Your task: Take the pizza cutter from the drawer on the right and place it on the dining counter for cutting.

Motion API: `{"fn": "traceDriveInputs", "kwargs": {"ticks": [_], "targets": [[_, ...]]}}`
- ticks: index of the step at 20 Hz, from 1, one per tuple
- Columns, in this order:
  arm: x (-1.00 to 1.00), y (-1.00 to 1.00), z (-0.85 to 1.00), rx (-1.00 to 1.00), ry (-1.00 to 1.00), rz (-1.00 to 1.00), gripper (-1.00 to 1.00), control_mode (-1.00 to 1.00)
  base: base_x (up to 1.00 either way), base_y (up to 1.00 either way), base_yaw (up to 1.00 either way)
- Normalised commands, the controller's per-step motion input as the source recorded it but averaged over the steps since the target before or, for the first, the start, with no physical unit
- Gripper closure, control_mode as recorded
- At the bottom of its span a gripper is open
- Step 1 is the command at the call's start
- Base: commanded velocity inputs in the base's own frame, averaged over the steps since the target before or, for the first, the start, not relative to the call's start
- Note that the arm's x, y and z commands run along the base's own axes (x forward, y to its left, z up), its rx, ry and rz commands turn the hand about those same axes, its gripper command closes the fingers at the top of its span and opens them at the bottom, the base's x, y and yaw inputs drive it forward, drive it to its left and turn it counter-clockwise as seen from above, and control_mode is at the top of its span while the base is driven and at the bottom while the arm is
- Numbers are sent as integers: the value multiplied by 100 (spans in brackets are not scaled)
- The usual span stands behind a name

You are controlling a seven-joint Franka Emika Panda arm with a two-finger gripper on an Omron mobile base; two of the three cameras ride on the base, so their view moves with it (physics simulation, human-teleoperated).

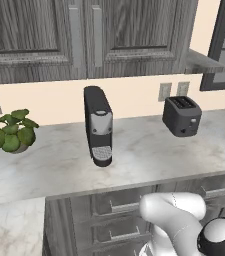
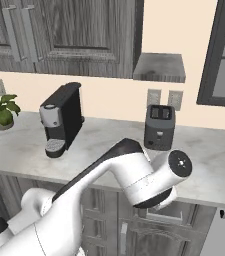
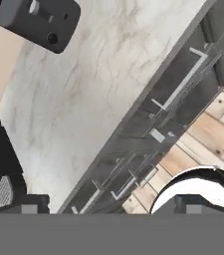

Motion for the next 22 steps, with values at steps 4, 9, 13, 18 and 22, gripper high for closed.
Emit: {"fn": "traceDriveInputs", "kwargs": {"ticks": [4, 9, 13, 18, 22], "targets": [[0, -43, -17, 23, -6, -22, -100, -100, 0, 0, 0], [0, -26, -30, 19, -6, -23, -100, -100, 0, 0, 0], [0, -11, -40, 14, -6, -22, -100, -100, 0, 0, 0], [0, -6, -49, 13, -10, -16, -100, -100, 0, 0, 0], [0, 0, -53, 13, -12, -15, -100, -100, 0, 0, 0]]}}
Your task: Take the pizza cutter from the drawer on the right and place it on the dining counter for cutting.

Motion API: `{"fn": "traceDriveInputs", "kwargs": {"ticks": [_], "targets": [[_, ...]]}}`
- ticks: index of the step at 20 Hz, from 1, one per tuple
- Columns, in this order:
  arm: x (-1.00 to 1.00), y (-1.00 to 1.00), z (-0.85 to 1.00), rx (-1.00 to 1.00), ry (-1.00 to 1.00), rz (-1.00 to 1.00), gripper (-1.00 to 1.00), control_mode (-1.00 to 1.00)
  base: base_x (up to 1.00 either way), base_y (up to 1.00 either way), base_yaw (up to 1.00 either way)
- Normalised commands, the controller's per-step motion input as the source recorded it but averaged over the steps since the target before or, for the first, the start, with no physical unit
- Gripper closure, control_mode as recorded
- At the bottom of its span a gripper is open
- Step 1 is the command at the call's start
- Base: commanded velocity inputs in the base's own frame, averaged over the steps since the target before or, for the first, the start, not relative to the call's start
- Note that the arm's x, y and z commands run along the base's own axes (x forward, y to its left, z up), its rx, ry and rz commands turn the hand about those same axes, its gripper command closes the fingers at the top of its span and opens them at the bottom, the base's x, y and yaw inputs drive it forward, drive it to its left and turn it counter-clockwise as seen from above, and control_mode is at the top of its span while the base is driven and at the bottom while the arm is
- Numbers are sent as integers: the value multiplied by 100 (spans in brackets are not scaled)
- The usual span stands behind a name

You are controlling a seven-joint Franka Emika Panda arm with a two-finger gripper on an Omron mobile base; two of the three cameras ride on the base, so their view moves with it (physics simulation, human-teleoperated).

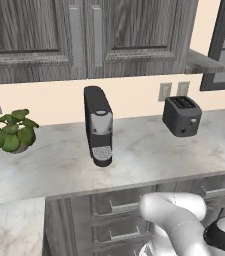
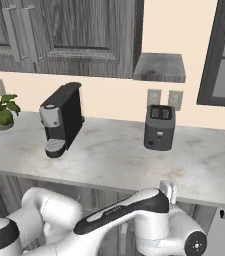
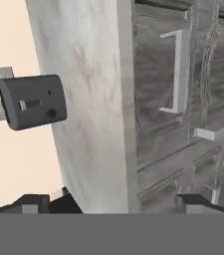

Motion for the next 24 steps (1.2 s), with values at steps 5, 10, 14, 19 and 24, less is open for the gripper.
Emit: {"fn": "traceDriveInputs", "kwargs": {"ticks": [5, 10, 14, 19, 24], "targets": [[0, 0, -47, 13, -13, -15, -100, -100, 0, 0, 0], [1, 0, -38, 6, -9, -13, -100, -100, 0, 0, 0], [19, 0, -30, 1, -11, -9, -100, -100, 0, 0, 0], [21, -3, -39, 0, -13, -3, -100, -100, 0, 0, 0], [3, -19, -52, 0, -13, 0, -100, -100, 0, 0, 0]]}}
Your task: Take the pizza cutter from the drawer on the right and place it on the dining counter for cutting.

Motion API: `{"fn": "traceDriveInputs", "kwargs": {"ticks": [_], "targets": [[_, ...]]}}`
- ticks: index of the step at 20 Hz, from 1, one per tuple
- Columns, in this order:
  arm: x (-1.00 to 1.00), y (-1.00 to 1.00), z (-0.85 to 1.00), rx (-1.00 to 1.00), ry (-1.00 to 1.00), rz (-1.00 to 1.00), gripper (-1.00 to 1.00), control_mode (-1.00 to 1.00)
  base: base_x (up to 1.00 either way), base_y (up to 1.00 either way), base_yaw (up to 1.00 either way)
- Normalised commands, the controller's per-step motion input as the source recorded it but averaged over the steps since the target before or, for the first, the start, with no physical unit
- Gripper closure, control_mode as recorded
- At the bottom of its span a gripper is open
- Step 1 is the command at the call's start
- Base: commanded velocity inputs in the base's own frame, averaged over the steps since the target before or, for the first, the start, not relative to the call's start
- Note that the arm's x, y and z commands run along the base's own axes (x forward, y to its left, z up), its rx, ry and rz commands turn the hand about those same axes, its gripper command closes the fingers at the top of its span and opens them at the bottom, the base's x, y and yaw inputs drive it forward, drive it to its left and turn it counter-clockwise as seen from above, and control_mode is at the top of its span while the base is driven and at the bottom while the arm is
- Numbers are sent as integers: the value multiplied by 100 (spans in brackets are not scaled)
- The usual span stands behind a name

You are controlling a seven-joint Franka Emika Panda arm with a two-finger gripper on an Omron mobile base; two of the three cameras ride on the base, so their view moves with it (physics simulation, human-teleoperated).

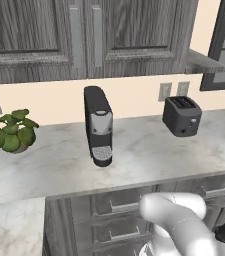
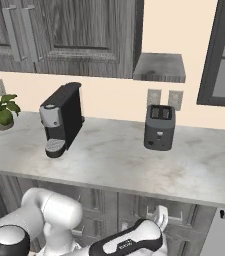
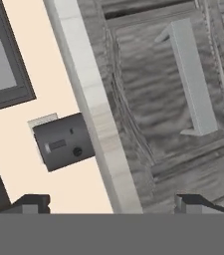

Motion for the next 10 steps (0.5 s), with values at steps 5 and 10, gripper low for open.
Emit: {"fn": "traceDriveInputs", "kwargs": {"ticks": [5, 10], "targets": [[0, -29, -44, 0, -11, 0, -100, -100, 0, 0, 0], [0, -19, -27, 0, -12, 0, -100, -100, 0, 0, 0]]}}
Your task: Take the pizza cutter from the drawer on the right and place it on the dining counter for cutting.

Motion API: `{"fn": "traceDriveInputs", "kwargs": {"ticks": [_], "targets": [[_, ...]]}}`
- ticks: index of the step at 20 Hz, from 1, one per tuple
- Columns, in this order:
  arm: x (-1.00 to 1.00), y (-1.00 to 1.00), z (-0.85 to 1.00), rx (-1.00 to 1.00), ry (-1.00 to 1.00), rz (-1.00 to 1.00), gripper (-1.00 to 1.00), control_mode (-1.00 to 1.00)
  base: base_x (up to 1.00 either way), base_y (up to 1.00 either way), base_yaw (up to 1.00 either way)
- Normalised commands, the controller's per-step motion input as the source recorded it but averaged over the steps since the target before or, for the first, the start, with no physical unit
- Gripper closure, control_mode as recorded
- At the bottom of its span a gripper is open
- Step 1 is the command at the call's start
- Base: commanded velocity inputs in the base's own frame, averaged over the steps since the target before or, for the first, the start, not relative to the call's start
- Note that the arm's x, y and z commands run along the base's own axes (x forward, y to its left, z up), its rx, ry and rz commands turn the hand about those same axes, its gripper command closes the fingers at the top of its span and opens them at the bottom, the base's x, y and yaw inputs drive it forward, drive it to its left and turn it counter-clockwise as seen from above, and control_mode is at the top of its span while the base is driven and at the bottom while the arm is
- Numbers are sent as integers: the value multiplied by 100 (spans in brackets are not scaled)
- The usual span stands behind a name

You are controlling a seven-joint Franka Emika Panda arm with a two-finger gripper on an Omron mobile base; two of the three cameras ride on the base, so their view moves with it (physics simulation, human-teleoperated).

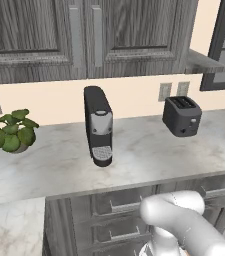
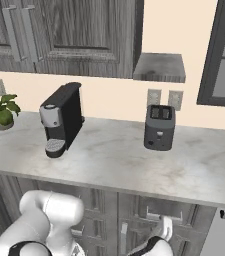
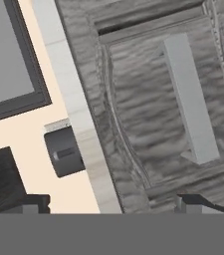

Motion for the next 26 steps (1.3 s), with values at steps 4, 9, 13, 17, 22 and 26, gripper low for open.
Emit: {"fn": "traceDriveInputs", "kwargs": {"ticks": [4, 9, 13, 17, 22, 26], "targets": [[6, 0, -26, 0, -13, 0, -100, -100, 0, 0, 0], [29, 0, -10, 0, -8, 0, -100, -100, 0, 0, 0], [40, 0, -5, 0, -3, 0, -100, -100, 0, 0, 0], [13, -13, -1, -1, 0, 0, -100, -100, 0, 0, 0], [2, -22, -23, -1, 0, 0, -100, -100, 0, 0, 0], [10, -3, -35, -6, 0, 0, -100, -100, 0, 0, 0]]}}
